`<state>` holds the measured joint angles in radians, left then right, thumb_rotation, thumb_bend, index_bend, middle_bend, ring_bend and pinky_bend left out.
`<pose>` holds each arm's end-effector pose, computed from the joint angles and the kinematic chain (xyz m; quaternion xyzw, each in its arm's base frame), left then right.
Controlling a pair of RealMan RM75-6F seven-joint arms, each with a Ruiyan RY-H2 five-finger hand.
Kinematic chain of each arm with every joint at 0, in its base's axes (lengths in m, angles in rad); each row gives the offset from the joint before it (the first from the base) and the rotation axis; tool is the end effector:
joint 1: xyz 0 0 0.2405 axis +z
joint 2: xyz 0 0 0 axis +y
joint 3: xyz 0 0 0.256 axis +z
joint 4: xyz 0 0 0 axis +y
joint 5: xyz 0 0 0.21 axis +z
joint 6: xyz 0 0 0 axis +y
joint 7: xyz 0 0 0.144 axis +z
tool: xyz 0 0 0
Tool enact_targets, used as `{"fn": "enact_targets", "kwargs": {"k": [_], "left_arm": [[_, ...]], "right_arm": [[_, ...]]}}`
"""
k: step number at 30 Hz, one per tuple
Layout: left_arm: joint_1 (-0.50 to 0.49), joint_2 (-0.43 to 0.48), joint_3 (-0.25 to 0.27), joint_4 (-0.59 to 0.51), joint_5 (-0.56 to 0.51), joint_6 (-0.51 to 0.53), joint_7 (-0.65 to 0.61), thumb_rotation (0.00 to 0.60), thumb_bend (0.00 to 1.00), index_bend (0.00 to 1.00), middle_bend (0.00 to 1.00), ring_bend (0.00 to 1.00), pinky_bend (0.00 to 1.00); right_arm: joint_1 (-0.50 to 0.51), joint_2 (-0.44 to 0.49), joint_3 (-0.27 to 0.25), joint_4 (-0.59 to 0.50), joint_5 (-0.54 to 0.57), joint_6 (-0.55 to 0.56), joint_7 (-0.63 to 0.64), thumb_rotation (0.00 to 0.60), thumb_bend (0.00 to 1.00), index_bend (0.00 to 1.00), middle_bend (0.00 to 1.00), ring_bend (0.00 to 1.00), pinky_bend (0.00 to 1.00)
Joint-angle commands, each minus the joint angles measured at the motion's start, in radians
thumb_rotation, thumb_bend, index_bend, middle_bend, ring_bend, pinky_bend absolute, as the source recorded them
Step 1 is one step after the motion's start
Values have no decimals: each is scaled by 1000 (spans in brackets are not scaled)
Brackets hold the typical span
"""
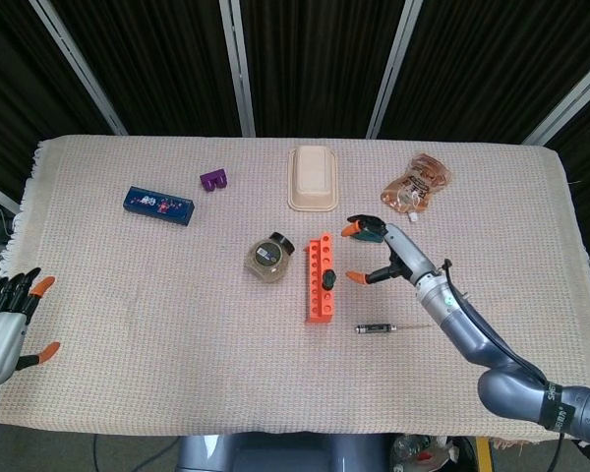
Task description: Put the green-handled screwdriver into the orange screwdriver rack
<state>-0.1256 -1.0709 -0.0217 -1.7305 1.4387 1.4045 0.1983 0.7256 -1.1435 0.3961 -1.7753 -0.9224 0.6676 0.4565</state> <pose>-0.2981 0.1846 0.1517 -0.6344 -0.3802 -0.3206 0.5918 -0.1233 -0.3658 0.0914 0.5178 -0.6761 0.4757 0.2201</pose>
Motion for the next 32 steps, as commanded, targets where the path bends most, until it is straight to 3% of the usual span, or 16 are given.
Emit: {"fn": "enact_targets", "kwargs": {"k": [1, 4, 7, 12, 15, 22, 32], "left_arm": [[1, -4, -1, 5, -3, 0, 1, 600, 160, 105, 0, 0, 0], [2, -9, -3, 14, -8, 3, 2, 600, 162, 109, 0, 0, 0], [4, -21, -7, 25, -4, 15, 8, 600, 163, 117, 0, 0, 0], [11, -40, -10, 31, 22, 50, 18, 600, 161, 134, 0, 0, 0], [17, -59, -14, 47, 31, 73, 12, 600, 161, 136, 0, 0, 0], [21, -65, 5, 40, 56, 68, -5, 600, 152, 97, 0, 0, 0], [43, -43, 44, 8, 86, 68, -20, 600, 152, 100, 0, 0, 0]], "right_arm": [[-39, 4, -25, 22, -24, 150, -114, 600, 327, 316, 165, 0, 0], [-66, -12, -63, 44, -44, 260, -222, 600, 409, 326, 186, 0, 0], [-125, -18, -143, 80, -109, 367, -332, 600, 438, 330, 186, 0, 0], [-219, -60, -234, 185, -256, 546, -440, 600, 431, 320, 174, 0, 0], [-276, -85, -280, 229, -306, 633, -499, 600, 373, 293, 150, 0, 0], [-367, -89, -353, 230, -332, 692, -611, 600, 167, 98, 7, 0, 0], [-494, -75, -405, 160, -373, 804, -634, 600, 163, 68, 0, 0, 0]]}}
